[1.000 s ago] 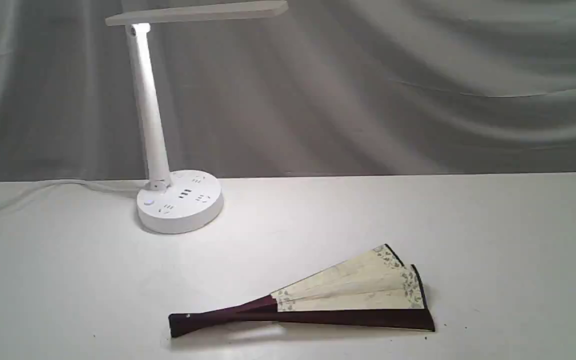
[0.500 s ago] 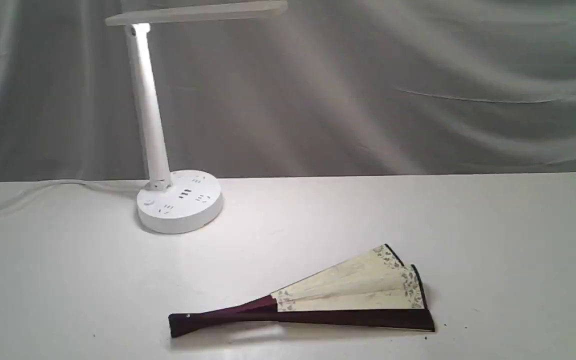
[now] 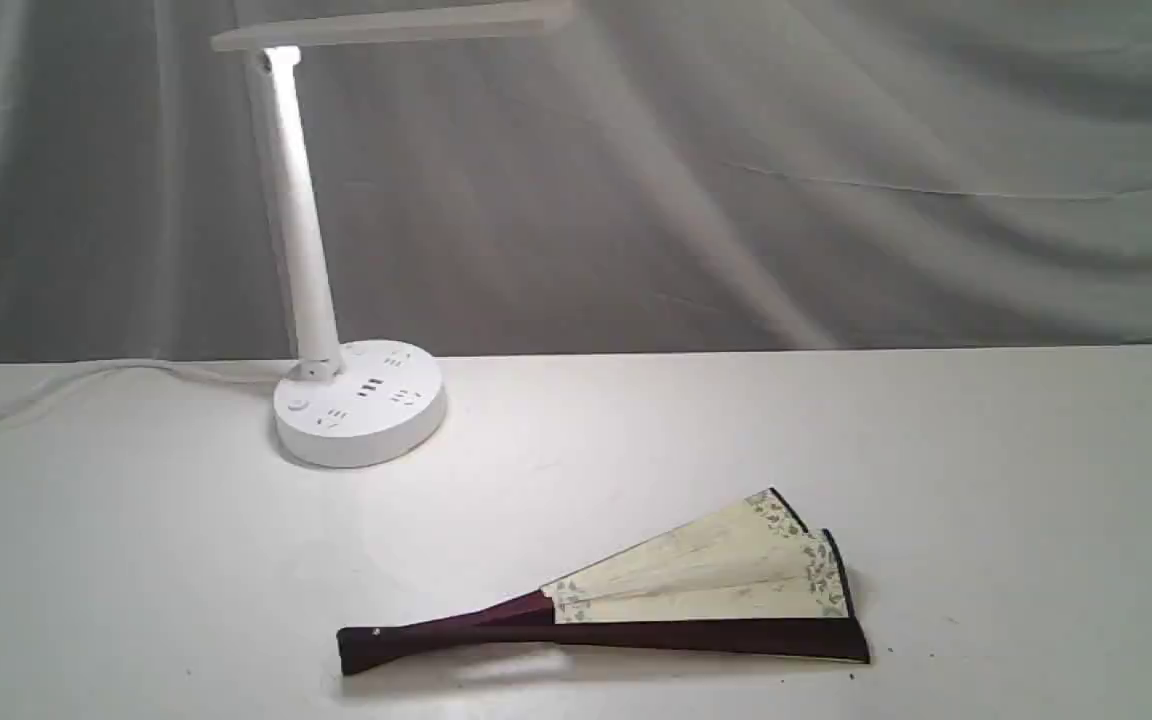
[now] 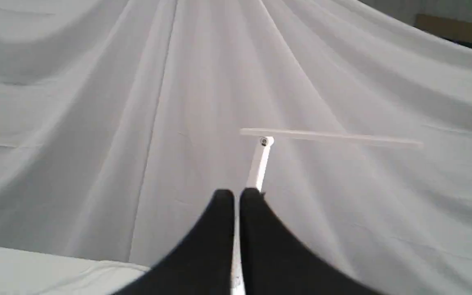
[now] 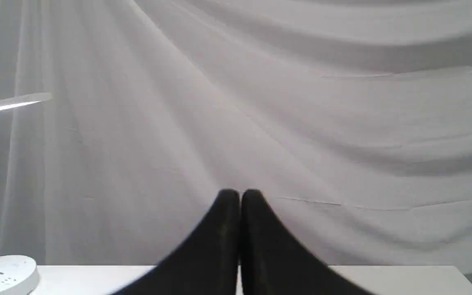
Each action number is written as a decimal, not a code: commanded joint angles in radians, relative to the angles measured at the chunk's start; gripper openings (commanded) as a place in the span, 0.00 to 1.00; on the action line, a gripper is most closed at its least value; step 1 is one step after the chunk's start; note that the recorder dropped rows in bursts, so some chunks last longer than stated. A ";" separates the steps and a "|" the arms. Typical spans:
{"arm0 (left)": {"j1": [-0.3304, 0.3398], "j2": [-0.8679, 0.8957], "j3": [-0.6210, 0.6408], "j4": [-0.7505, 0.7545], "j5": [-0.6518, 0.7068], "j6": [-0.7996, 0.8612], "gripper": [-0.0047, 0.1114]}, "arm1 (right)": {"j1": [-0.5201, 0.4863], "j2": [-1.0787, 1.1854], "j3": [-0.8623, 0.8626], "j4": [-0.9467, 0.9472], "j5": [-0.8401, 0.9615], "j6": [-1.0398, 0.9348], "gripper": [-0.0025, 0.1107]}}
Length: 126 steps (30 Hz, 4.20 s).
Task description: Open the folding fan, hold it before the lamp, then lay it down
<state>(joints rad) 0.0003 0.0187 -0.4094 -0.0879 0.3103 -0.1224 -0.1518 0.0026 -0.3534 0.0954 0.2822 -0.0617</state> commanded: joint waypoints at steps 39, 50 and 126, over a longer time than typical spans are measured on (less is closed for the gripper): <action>-0.253 1.493 -0.466 -0.220 0.198 0.491 0.41 | 0.002 1.025 -0.230 0.363 0.217 -0.225 0.42; -0.331 1.785 -0.639 -0.211 0.158 0.523 0.47 | 0.002 1.025 -0.230 0.379 0.227 -0.227 0.42; -0.513 1.867 -0.739 -0.386 0.264 0.303 0.56 | 0.003 1.241 -0.196 0.852 0.290 -0.561 0.42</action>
<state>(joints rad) -0.5291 1.9084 -1.1443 -0.5259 0.5370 0.2138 -0.1518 1.2302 -0.5486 0.9176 0.5652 -0.5759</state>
